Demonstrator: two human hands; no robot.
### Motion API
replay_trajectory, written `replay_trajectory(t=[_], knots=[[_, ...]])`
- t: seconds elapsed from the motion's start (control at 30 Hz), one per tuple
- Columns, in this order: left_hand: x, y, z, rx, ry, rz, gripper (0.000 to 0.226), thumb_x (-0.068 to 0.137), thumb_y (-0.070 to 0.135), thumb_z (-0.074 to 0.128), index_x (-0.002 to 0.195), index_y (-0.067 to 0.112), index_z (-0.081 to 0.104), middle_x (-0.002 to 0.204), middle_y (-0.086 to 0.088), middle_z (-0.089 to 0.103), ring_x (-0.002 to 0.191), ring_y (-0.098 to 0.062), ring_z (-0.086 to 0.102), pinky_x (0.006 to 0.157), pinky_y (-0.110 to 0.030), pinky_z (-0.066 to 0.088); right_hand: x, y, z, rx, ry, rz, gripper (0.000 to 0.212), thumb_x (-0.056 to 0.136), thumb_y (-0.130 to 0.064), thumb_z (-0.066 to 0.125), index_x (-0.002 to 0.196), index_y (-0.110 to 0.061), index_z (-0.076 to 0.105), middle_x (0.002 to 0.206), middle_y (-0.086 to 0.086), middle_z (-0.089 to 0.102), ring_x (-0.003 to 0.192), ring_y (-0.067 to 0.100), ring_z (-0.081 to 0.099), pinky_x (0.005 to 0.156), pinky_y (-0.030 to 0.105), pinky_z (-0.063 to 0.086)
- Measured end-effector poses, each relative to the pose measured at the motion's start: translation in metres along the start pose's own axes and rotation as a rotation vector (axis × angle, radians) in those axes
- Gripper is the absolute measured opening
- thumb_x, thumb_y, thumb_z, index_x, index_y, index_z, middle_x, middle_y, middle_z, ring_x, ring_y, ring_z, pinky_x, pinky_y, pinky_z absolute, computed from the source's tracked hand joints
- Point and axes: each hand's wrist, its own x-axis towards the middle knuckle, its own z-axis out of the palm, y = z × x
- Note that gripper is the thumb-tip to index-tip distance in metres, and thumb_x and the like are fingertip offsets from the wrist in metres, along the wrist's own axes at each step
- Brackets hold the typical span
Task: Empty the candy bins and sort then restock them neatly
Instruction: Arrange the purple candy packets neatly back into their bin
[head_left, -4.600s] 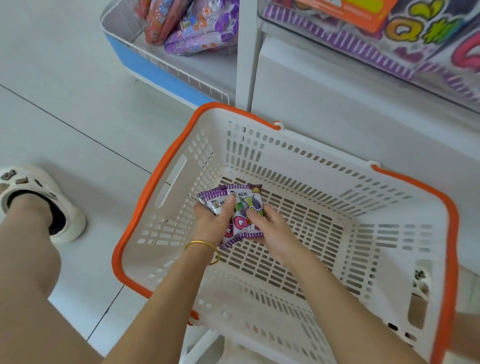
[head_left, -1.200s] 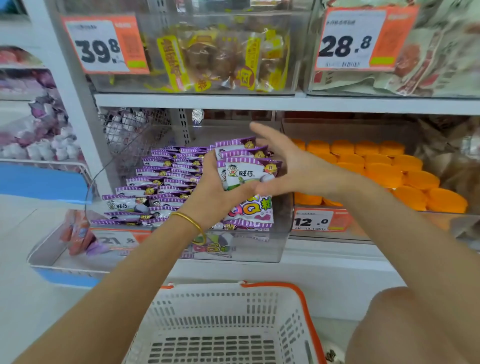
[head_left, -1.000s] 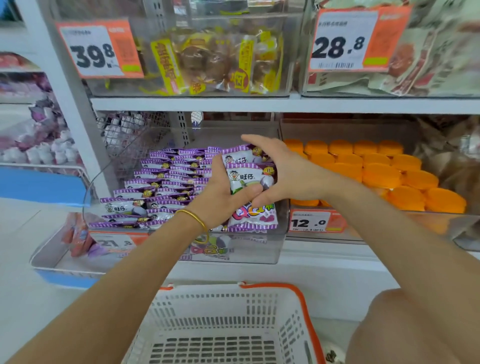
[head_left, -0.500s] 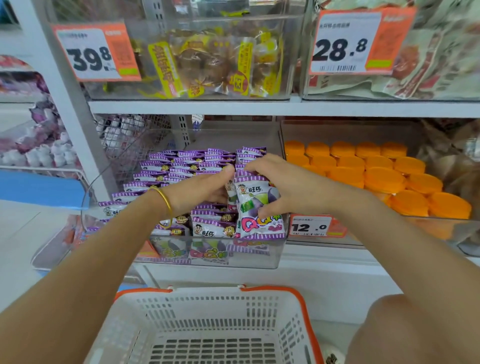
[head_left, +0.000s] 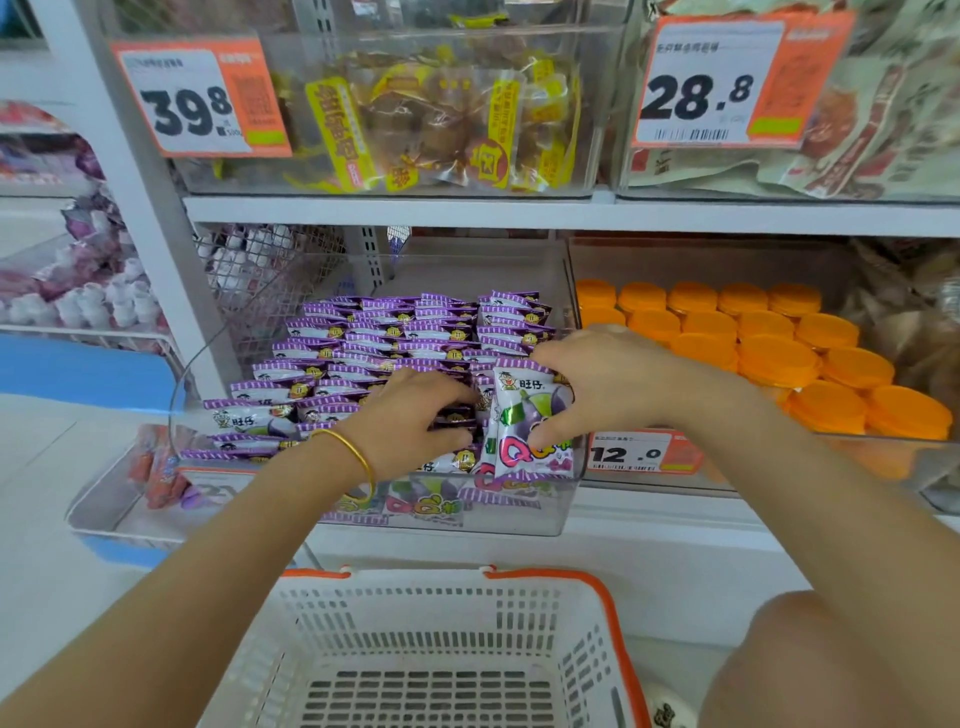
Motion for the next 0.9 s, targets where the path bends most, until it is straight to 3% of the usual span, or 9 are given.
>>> replay_trajectory(t=[0.13,0.23,0.37,0.47,0.53,0.63,0.73,0.8,0.9], knots=[[-0.004,-0.006,0.006,0.09,0.055,0.034,0.05,0.088,0.04,0.06,0.135,0.03,0.046,0.136,0.005,0.046,0.125,-0.021,0.036,0.107,-0.045,0.028,0.01,-0.005,0.004,0.029,0.027,0.045,0.061,0.071,-0.066,0.065,0.106,-0.018,0.05,0.071,-0.009,0.043,0.07,0.015,0.043,0.084,0.036,0.033],[-0.008,-0.009,0.007,0.062,0.086,0.061,0.049,0.091,0.026,0.061,0.136,0.032,0.044,0.135,0.006,0.048,0.12,-0.021,0.037,0.103,-0.042,0.031,0.013,-0.003,0.004,0.021,0.021,0.06,0.06,0.073,-0.06,0.069,0.109,-0.016,0.05,0.074,-0.007,0.046,0.076,0.018,0.044,0.079,0.034,0.03],[-0.014,-0.012,0.006,-0.019,0.144,0.153,0.035,0.088,0.012,0.064,0.12,0.027,0.059,0.132,0.005,0.052,0.124,-0.02,0.039,0.105,-0.032,0.026,0.017,-0.005,0.007,-0.026,0.029,0.092,0.053,0.074,-0.058,0.069,0.099,-0.019,0.044,0.075,-0.009,0.046,0.082,0.019,0.047,0.094,0.04,0.034],[-0.016,-0.01,0.006,-0.1,0.177,0.172,0.017,0.086,0.027,0.067,0.103,0.027,0.067,0.138,0.001,0.049,0.134,-0.017,0.034,0.106,-0.028,0.02,0.019,-0.008,0.008,-0.049,-0.034,0.074,0.06,0.072,-0.06,0.069,0.109,-0.018,0.048,0.09,-0.006,0.055,0.095,0.02,0.054,0.104,0.046,0.027],[-0.012,-0.005,0.006,-0.097,0.211,0.151,0.016,0.082,0.043,0.066,0.091,0.03,0.067,0.131,0.0,0.054,0.129,-0.016,0.038,0.106,-0.03,0.022,0.018,-0.007,0.008,-0.064,-0.081,0.052,0.063,0.071,-0.063,0.068,0.11,-0.017,0.051,0.087,-0.007,0.053,0.095,0.019,0.053,0.106,0.048,0.023],[-0.002,0.007,0.007,-0.099,0.364,0.101,0.023,0.084,0.038,0.066,0.096,0.018,0.068,0.11,-0.003,0.062,0.109,-0.021,0.05,0.098,-0.028,0.028,0.013,-0.003,0.005,-0.046,-0.09,0.017,0.058,0.074,-0.068,0.06,0.101,-0.018,0.052,0.081,-0.008,0.05,0.091,0.017,0.05,0.102,0.043,0.026],[0.007,0.012,0.01,-0.082,0.386,0.105,0.02,0.083,0.035,0.068,0.09,0.017,0.067,0.098,-0.003,0.062,0.1,-0.026,0.053,0.096,-0.037,0.034,0.007,-0.003,0.003,-0.058,-0.051,0.004,0.065,0.076,-0.071,0.053,0.117,-0.021,0.055,0.105,-0.002,0.06,0.109,0.02,0.051,0.103,0.043,0.03],[0.006,0.011,0.009,-0.087,0.342,0.107,0.015,0.081,0.031,0.072,0.084,0.017,0.067,0.097,-0.002,0.061,0.1,-0.026,0.052,0.095,-0.039,0.033,0.003,-0.005,0.005,-0.067,0.007,0.022,0.069,0.077,-0.066,0.058,0.128,-0.022,0.048,0.117,-0.001,0.06,0.116,0.021,0.051,0.107,0.046,0.027],[0.002,0.01,0.007,-0.062,0.252,0.105,0.006,0.079,0.026,0.074,0.08,0.023,0.069,0.109,0.001,0.057,0.113,-0.025,0.046,0.099,-0.036,0.028,-0.004,-0.008,0.01,-0.056,0.043,0.019,0.056,0.078,-0.064,0.059,0.116,-0.024,0.048,0.106,-0.003,0.061,0.111,0.019,0.052,0.11,0.048,0.018]])
